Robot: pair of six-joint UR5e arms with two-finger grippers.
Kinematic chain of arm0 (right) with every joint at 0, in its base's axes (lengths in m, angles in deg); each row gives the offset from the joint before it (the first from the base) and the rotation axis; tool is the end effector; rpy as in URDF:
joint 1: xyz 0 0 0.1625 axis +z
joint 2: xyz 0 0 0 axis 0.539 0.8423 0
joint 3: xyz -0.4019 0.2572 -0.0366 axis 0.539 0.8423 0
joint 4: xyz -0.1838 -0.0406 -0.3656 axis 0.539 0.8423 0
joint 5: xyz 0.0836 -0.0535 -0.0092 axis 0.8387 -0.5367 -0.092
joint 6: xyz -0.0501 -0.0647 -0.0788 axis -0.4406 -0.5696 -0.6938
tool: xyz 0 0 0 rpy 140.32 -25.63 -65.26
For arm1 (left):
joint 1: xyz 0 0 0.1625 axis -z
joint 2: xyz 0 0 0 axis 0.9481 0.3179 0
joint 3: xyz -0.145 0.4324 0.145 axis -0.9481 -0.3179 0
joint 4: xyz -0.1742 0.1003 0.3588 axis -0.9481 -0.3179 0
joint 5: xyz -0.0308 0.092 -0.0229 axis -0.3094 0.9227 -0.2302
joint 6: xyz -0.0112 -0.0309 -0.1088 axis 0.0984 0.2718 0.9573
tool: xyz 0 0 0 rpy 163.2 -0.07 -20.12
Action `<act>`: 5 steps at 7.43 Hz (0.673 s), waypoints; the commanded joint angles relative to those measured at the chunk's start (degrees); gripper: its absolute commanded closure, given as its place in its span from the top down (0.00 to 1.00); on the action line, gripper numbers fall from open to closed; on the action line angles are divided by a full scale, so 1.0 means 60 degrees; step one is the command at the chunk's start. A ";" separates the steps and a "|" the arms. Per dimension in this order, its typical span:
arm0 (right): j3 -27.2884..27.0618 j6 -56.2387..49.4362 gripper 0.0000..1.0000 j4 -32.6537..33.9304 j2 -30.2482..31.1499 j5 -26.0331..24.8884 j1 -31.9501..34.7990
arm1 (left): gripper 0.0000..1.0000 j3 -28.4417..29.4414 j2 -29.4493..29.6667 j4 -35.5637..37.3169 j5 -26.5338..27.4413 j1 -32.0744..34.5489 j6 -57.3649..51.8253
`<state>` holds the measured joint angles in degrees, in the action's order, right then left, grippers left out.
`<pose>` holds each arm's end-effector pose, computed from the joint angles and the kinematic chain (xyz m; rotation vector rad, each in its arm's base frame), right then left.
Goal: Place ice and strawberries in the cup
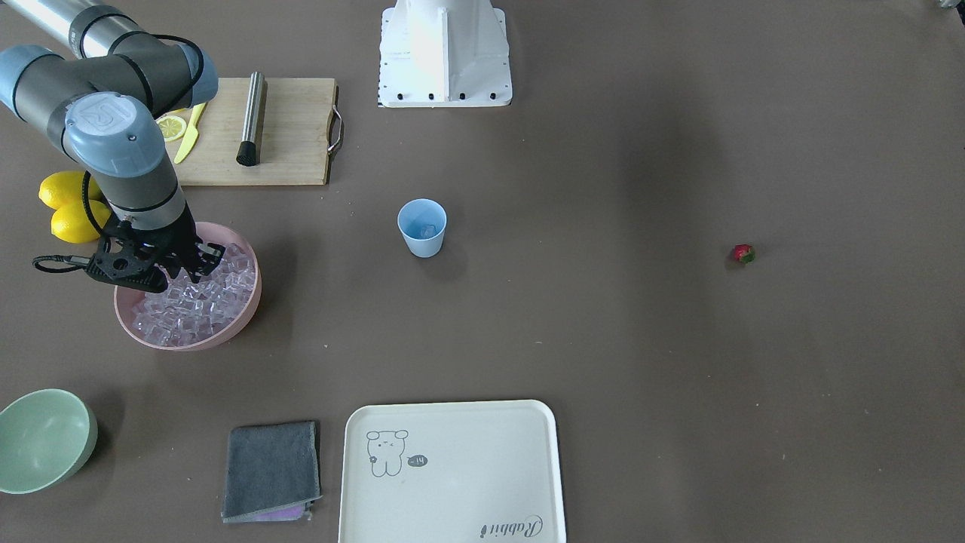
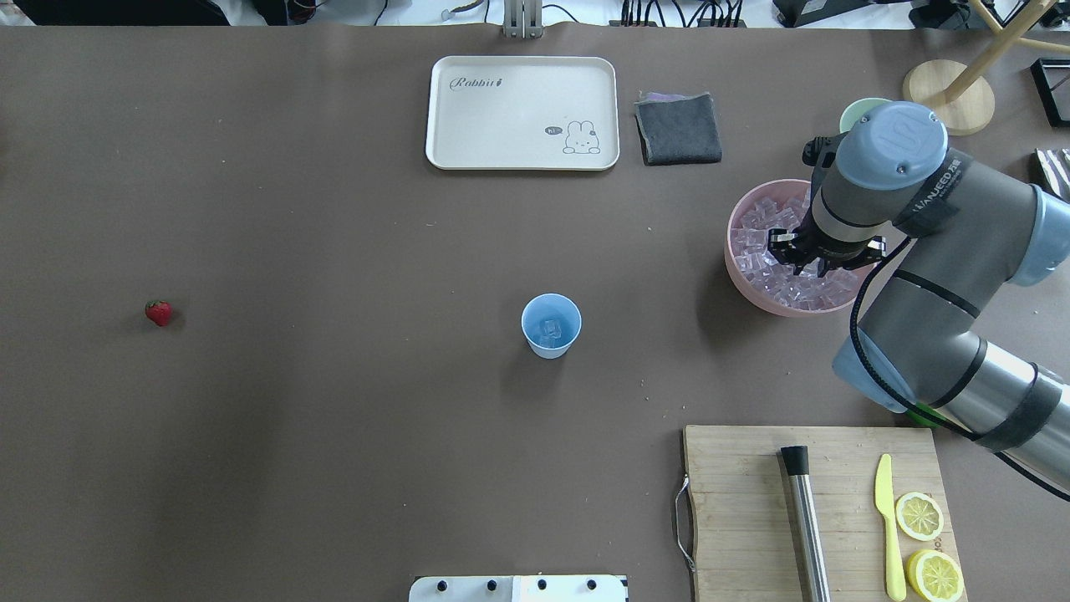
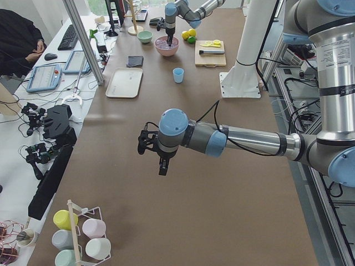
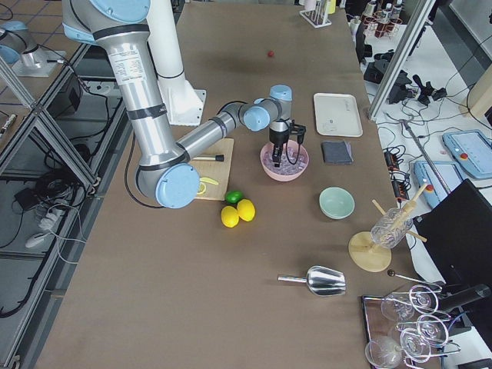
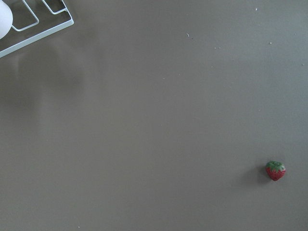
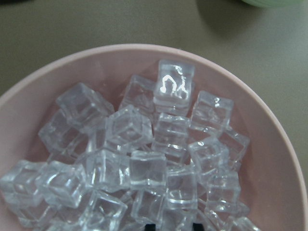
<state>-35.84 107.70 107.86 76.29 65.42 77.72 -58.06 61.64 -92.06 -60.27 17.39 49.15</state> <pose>-0.3729 -0.5091 0.4770 0.0024 -0.5676 0.2111 -0.0380 -0.4157 0.6235 0.2028 0.8911 -0.0309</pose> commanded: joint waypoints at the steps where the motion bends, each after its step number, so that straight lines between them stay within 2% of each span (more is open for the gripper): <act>1: -0.0064 0.0000 0.00 0.0000 -0.0001 0.0103 0.0084 | 0.98 -0.0001 0.0000 0.0000 0.0000 0.0044 0.0000; 3: -0.0167 -0.0101 0.00 0.0014 -0.0031 0.0336 0.0347 | 0.98 -0.0001 0.0000 0.0015 0.0000 0.0044 0.0000; 5: -0.0647 -0.0263 0.00 0.0117 -0.0074 0.0964 0.0786 | 0.98 -0.0001 -0.0014 0.0015 -0.0029 0.0044 0.0000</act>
<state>-37.84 106.53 108.22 76.02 68.74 80.81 -58.07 61.58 -91.97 -60.35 17.65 49.15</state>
